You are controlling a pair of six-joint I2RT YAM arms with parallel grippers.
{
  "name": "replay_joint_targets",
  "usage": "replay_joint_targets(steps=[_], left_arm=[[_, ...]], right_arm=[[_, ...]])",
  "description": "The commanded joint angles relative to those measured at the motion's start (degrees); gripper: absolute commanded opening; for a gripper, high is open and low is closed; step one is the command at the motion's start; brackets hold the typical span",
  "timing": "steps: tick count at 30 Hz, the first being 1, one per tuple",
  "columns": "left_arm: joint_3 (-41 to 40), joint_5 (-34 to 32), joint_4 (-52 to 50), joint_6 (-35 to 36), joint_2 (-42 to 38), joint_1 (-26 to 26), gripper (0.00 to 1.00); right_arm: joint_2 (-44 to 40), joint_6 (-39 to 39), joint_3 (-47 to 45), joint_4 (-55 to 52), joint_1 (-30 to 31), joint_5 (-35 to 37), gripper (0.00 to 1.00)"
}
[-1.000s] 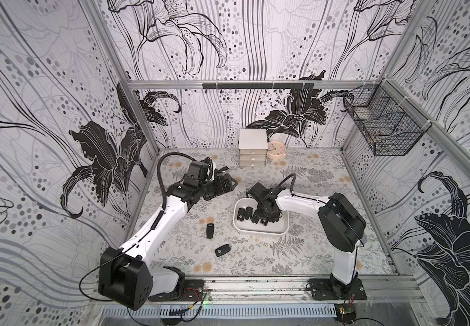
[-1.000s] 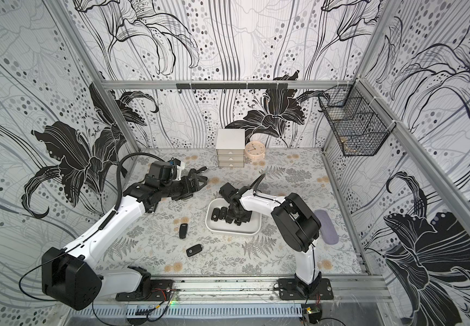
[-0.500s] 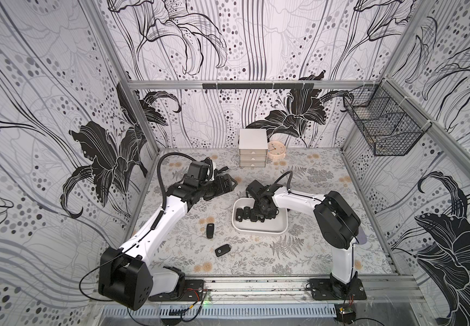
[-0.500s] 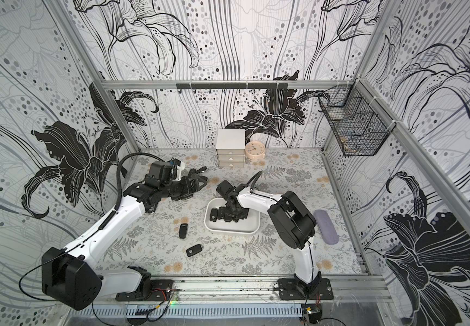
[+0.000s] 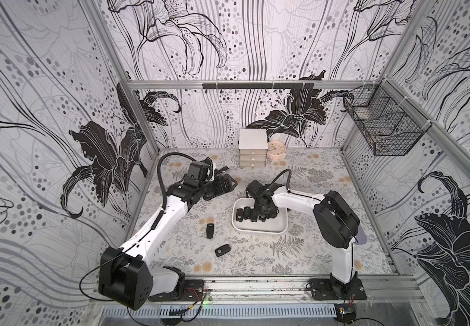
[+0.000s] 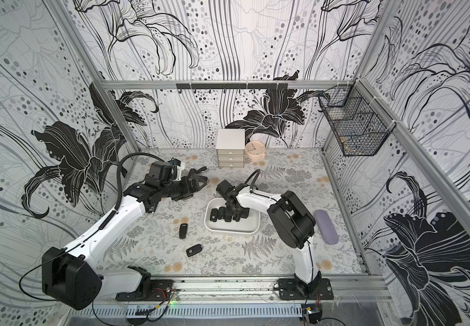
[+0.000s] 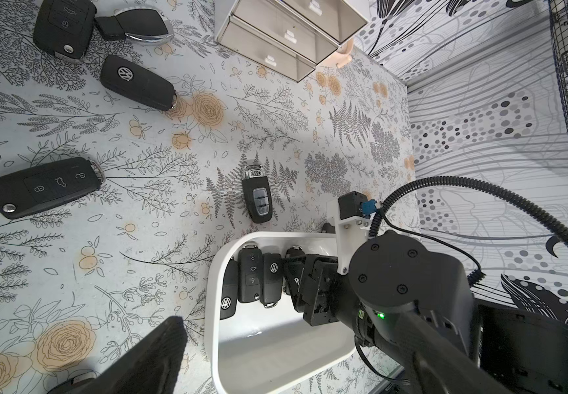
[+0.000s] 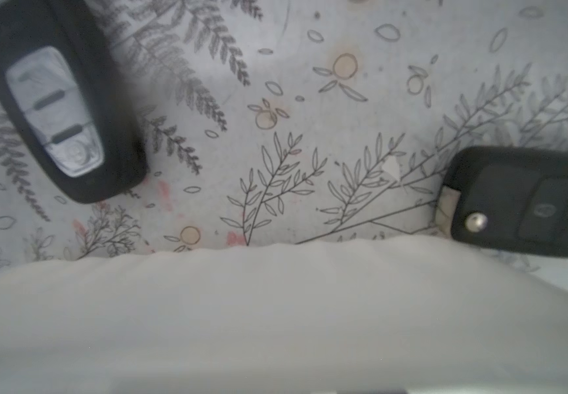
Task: Place the car key into the storage box
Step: Place the car key in the storage box.
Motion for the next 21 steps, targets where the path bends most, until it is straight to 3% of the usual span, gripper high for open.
replay_joint_targets(steps=[1,12,21], left_arm=[[-0.2,-0.6,1.1,0.8,-0.1,0.1,0.99],[-0.5,-0.5,1.3,0.6,-0.5,0.1,0.99],[-1.0,-0.5,1.2,0.3,-1.2,0.1,0.99]], right_arm=[[-1.9,-0.3,0.1,-0.4,0.4,1.4,0.55],[-4.3,0.3,-2.8,3.4,0.4,-0.1,0.41],[-3.4,-0.7,-3.0,6.9,0.4,-3.2,0.39]])
